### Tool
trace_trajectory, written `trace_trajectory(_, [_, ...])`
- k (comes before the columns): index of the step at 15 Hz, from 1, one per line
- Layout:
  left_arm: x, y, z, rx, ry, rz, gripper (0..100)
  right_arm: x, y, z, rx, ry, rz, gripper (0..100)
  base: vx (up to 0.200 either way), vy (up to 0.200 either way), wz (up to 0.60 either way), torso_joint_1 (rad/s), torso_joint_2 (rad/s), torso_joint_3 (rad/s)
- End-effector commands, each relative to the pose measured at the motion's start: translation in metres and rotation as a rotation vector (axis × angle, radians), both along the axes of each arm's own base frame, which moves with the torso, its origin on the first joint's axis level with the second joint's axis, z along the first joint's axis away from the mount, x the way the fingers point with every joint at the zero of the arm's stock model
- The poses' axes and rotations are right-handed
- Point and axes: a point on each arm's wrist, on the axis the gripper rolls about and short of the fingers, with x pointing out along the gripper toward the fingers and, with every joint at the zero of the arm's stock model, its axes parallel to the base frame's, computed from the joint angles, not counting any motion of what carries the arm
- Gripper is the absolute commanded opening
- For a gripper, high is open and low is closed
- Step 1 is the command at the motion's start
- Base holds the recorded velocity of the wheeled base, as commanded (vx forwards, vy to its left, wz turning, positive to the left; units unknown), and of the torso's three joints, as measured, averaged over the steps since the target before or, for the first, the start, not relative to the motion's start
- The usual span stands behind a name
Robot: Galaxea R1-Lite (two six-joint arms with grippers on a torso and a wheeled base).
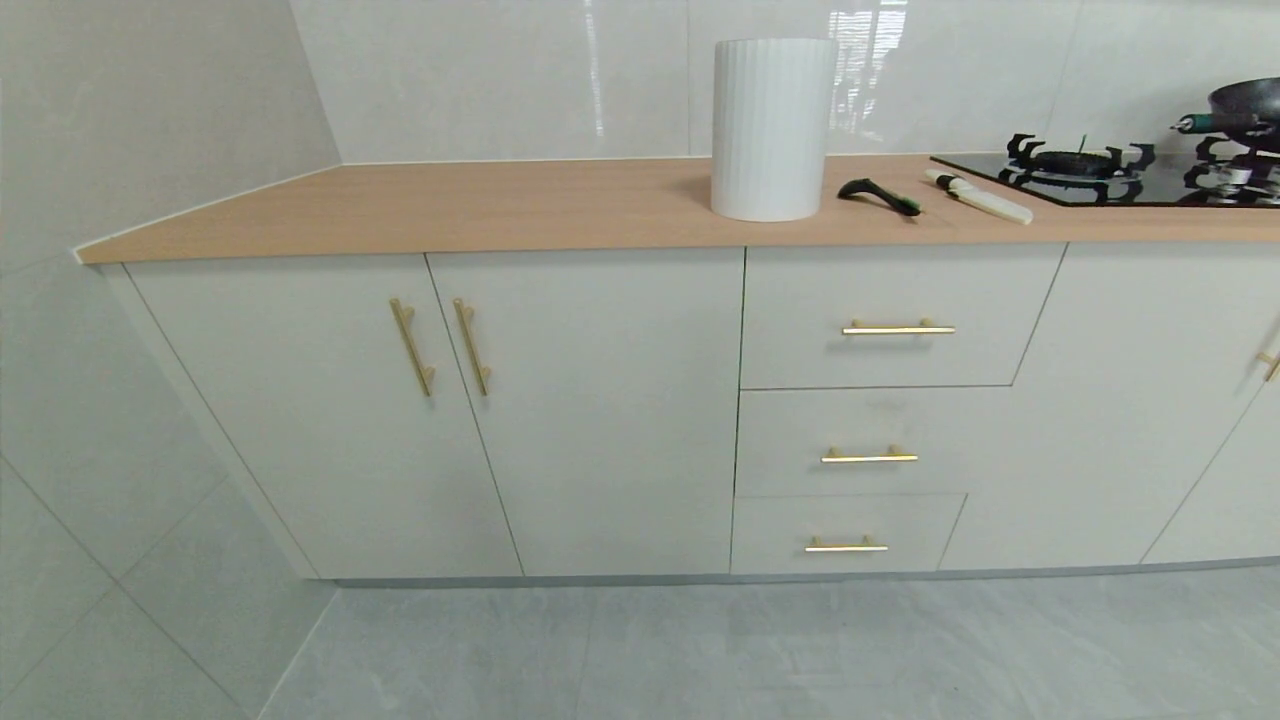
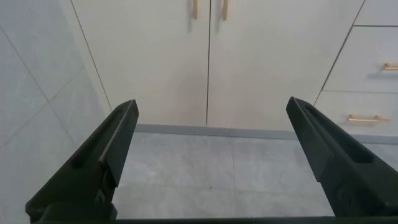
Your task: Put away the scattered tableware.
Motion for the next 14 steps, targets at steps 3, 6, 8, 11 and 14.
trace_trajectory(3, [0.0001,0.0,0.0001,0.0,0.001,0.001,100,0.0002,0.0,0.0,0.0,0.003,0.0,100,0.2,0.0,0.0,-0.002,0.0,0.002])
trace_trajectory(6, [0.0001,0.0,0.0001,0.0,0.001,0.001,100,0.0002,0.0,0.0,0.0,0.003,0.0,100,0.2,0.0,0.0,0.002,0.0,0.004])
trace_trajectory(8, [0.0001,0.0,0.0001,0.0,0.001,0.001,100,0.0002,0.0,0.0,0.0,0.003,0.0,100,0.2,0.0,0.0,0.0,0.0,0.002])
trace_trajectory(11, [0.0001,0.0,0.0001,-0.001,0.0,0.001,100,0.0002,0.0,0.0,0.0,0.003,0.0,100,0.067,0.0,0.0,-0.001,0.0,0.001])
trace_trajectory(14, [0.0001,0.0,0.0001,-0.001,0.0,0.001,100,0.0002,0.0,0.0,-0.002,0.003,0.0,100,0.0,0.0,0.0,0.0,0.0,0.0])
